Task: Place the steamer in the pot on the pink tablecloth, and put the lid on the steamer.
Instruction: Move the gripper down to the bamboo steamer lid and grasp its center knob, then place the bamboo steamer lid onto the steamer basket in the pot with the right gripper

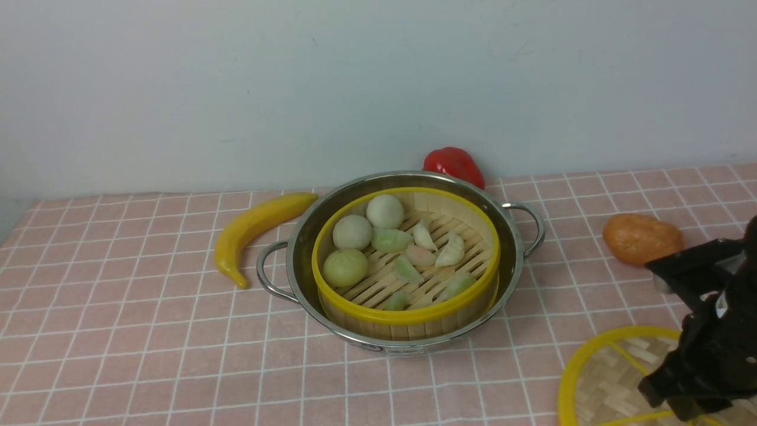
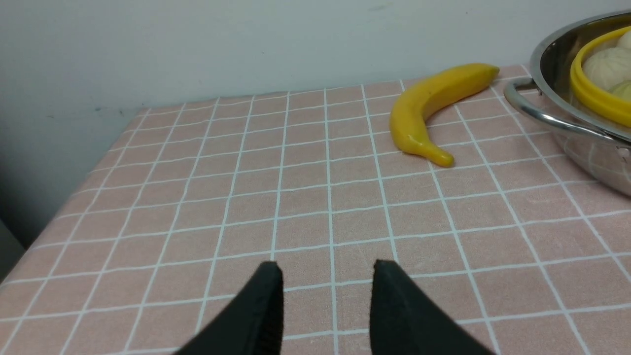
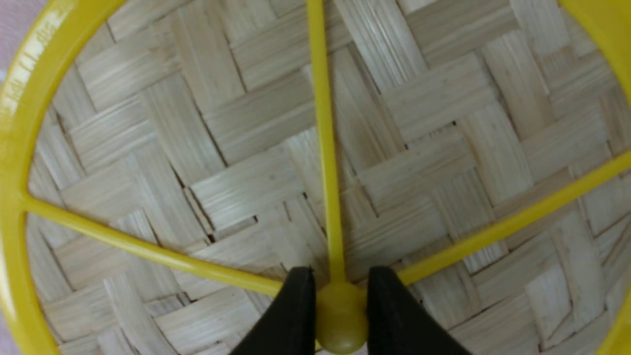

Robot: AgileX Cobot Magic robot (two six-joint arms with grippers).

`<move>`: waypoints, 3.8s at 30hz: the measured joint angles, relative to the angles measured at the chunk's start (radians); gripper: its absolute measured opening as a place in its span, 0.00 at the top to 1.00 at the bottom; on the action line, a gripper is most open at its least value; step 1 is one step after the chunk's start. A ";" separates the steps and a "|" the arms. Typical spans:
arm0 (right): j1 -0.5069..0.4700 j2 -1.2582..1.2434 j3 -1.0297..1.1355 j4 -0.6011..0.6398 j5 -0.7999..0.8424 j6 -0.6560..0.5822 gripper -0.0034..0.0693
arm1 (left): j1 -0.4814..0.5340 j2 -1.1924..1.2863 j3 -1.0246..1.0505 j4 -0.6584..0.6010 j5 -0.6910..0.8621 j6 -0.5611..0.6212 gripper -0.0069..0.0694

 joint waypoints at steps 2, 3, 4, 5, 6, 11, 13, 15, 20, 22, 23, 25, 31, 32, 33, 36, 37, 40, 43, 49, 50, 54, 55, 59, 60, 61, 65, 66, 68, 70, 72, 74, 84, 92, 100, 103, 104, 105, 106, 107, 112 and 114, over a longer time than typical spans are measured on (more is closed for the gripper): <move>0.000 -0.032 0.000 -0.012 0.037 0.015 0.75 | 0.000 0.000 0.000 0.000 0.000 0.000 0.59; 0.000 -0.088 -0.007 -0.031 0.083 0.029 0.75 | 0.000 0.000 0.000 0.000 0.000 0.000 0.59; 0.000 -0.128 -0.017 -0.040 0.099 0.030 0.75 | 0.000 0.000 0.000 0.000 0.000 0.000 0.59; 0.000 -0.144 -0.022 -0.041 0.102 0.029 0.75 | 0.000 0.000 0.000 0.000 0.000 0.000 0.59; 0.000 -0.197 -0.052 -0.034 0.102 0.008 0.75 | 0.000 0.000 0.000 0.000 0.000 0.000 0.59; 0.000 -0.249 -0.258 0.193 0.045 -0.209 0.75 | 0.000 0.000 0.000 0.000 0.000 0.000 0.59; 0.003 -0.211 -0.347 0.304 0.043 -0.318 0.75 | 0.000 0.000 0.000 0.000 0.000 0.000 0.59; 0.016 -0.165 -0.418 0.365 0.045 -0.399 0.75 | 0.000 0.000 0.000 0.000 0.000 0.000 0.59; 0.101 0.053 -0.666 0.388 0.098 -0.539 0.75 | 0.000 0.000 0.000 0.000 0.000 0.000 0.59; 0.157 0.175 -0.799 0.335 0.142 -0.554 0.75 | 0.000 0.000 0.000 0.000 0.000 0.000 0.59; 0.162 0.185 -0.811 0.329 0.150 -0.556 0.75 | 0.000 0.000 0.000 0.000 0.000 0.000 0.59; 0.221 0.306 -0.944 0.252 0.194 -0.562 0.75 | 0.000 0.000 0.000 0.000 0.000 0.000 0.59; 0.323 0.572 -1.240 0.116 0.249 -0.563 0.75 | 0.000 0.000 0.000 0.000 0.000 0.000 0.59; 0.330 0.611 -1.290 0.100 0.249 -0.563 0.75 | 0.000 0.000 0.000 0.000 0.000 0.000 0.59; 0.332 0.639 -1.320 0.095 0.252 -0.563 0.75 | 0.000 0.000 0.000 0.000 0.000 0.000 0.59; 0.332 0.694 -1.376 0.077 0.252 -0.544 0.75 | 0.000 0.000 0.000 0.000 0.000 0.000 0.59; 0.332 0.702 -1.384 0.072 0.252 -0.530 0.75 | 0.000 0.000 0.000 0.000 0.000 0.000 0.59; 0.332 0.709 -1.390 0.065 0.257 -0.496 0.75 | 0.000 -0.001 0.000 0.000 0.000 0.000 0.59; 0.332 0.696 -1.392 0.064 0.259 -0.468 0.75 | 0.000 -0.002 0.000 0.000 0.000 0.000 0.59; 0.332 0.579 -1.394 0.064 0.261 -0.388 0.75 | 0.000 -0.001 0.000 0.000 0.000 0.000 0.59; 0.332 0.559 -1.394 0.064 0.260 -0.365 0.75 | 0.000 -0.001 0.000 0.000 0.000 0.000 0.59; 0.332 0.497 -1.304 0.065 0.246 -0.284 0.75 | 0.000 -0.001 0.000 0.000 0.000 0.000 0.59; 0.332 0.492 -1.286 0.065 0.246 -0.281 0.75 | 0.000 -0.001 0.000 0.000 0.000 0.000 0.59; 0.332 0.464 -1.115 0.065 0.264 -0.271 0.75 | 0.000 -0.001 0.000 0.000 0.000 0.000 0.59; 0.332 0.464 -1.094 0.065 0.272 -0.278 0.75 | 0.000 -0.001 0.000 0.000 0.000 0.000 0.59; 0.332 0.464 -1.083 0.065 0.275 -0.290 0.75 | 0.000 -0.001 0.000 0.000 0.000 0.000 0.59; 0.334 0.477 -1.075 0.072 0.232 -0.348 0.75 | 0.000 -0.001 0.000 0.000 0.000 0.000 0.59; 0.336 0.483 -1.075 0.071 0.222 -0.351 0.75 | 0.000 -0.001 0.000 0.000 0.000 0.000 0.59; 0.339 0.505 -1.075 0.071 0.190 -0.360 0.75 | 0.000 -0.001 0.000 0.000 0.000 0.000 0.59; 0.340 0.522 -1.075 0.074 0.167 -0.370 0.75 | 0.000 -0.001 0.000 0.000 0.000 0.000 0.59; 0.341 0.545 -1.075 0.079 0.139 -0.381 0.75 | 0.000 -0.001 0.000 0.000 0.000 0.000 0.59; 0.341 0.555 -1.075 0.077 0.123 -0.388 0.75 | 0.000 -0.001 0.000 0.000 0.000 0.000 0.59; 0.341 0.560 -1.075 0.072 0.071 -0.433 0.75 | 0.000 -0.001 0.000 0.000 0.000 0.000 0.59; 0.341 0.560 -1.075 0.073 0.042 -0.465 0.75 | 0.000 -0.001 0.000 0.000 0.000 0.000 0.59; 0.341 0.560 -1.075 0.082 0.020 -0.488 0.75 | 0.000 -0.001 0.000 0.000 0.000 0.000 0.59; 0.341 0.560 -1.075 0.083 0.007 -0.488 0.75 | 0.000 -0.001 0.000 0.000 0.000 0.000 0.59; 0.341 0.560 -1.075 0.083 0.002 -0.488 0.75 | 0.000 -0.001 0.000 0.000 0.000 0.000 0.59; 0.341 0.560 -1.075 0.088 -0.003 -0.488 0.75 | 0.000 -0.001 0.000 0.000 0.000 0.000 0.59; 0.341 0.560 -1.075 0.087 -0.003 -0.488 0.75 | 0.000 -0.001 0.000 0.000 0.000 0.000 0.59; 0.341 0.560 -1.075 0.095 -0.004 -0.488 0.75 | 0.000 -0.001 0.000 0.000 0.000 0.000 0.59; 0.341 0.560 -1.075 0.125 0.002 -0.488 0.75 | 0.000 -0.001 0.000 0.000 0.000 0.000 0.59; 0.341 0.560 -1.075 0.128 0.020 -0.484 0.75 | 0.000 -0.001 0.000 0.000 0.000 0.000 0.59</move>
